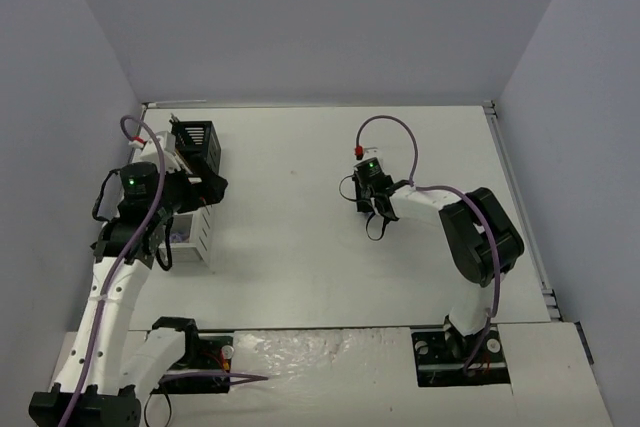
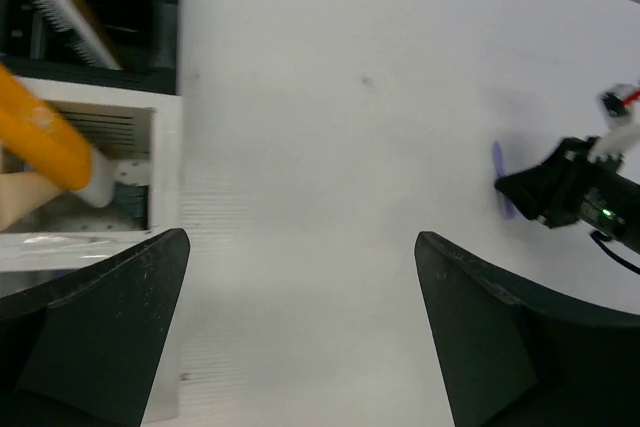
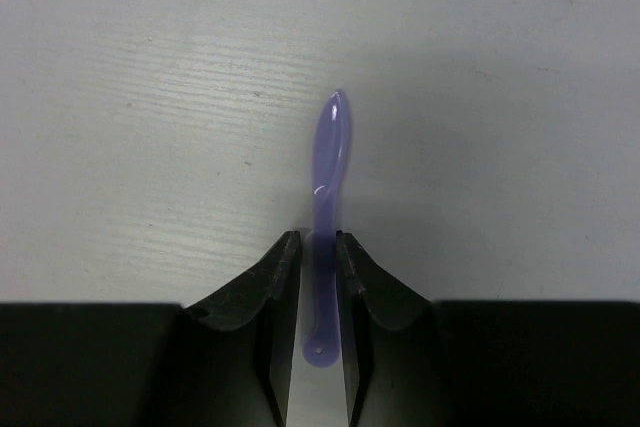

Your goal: Organize the makeup

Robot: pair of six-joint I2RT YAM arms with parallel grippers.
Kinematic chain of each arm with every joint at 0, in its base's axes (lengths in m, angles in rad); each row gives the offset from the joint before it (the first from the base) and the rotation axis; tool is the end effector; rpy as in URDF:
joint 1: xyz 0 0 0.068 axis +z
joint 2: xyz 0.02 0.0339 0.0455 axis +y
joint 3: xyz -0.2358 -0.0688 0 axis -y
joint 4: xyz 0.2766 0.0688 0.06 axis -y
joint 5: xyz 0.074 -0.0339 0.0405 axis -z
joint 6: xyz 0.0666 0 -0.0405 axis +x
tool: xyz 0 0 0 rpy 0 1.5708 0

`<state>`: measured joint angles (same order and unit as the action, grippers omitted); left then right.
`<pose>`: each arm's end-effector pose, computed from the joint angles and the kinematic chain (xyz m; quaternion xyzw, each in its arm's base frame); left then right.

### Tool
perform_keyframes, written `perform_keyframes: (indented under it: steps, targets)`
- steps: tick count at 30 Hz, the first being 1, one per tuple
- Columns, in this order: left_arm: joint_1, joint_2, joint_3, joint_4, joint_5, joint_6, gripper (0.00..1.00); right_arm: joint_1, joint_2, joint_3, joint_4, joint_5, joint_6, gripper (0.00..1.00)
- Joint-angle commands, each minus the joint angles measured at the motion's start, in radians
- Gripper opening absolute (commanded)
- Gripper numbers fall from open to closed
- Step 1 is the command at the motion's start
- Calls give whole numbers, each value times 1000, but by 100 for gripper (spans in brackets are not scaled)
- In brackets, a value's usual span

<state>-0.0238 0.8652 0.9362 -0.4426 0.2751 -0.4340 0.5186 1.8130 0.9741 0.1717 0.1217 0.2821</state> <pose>0.2669 -0.0244 0.3223 -0.0908 0.8164 -0.2371 0.5187 0.3654 0.1992 0.0901 -0.0796 0.8949 0.1195 0.4226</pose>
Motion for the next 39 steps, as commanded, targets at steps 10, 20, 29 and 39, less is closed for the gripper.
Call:
perform_keyframes:
  steps: [10,20,29,39]
  targets:
    - [-425,183,145,212,-76,-150,95,177,-328,-106,111,-58,-81,0]
    - [-601,282,196,300,-72,-206,83,302,-647,-222,382,-264,-127,0]
    - [-638,289,170,412,-27,-267,59,311,-716,-241,447,-302,-115,0]
    - [-648,316,143,517,1,-313,24,311,-719,-258,508,-328,-87,0]
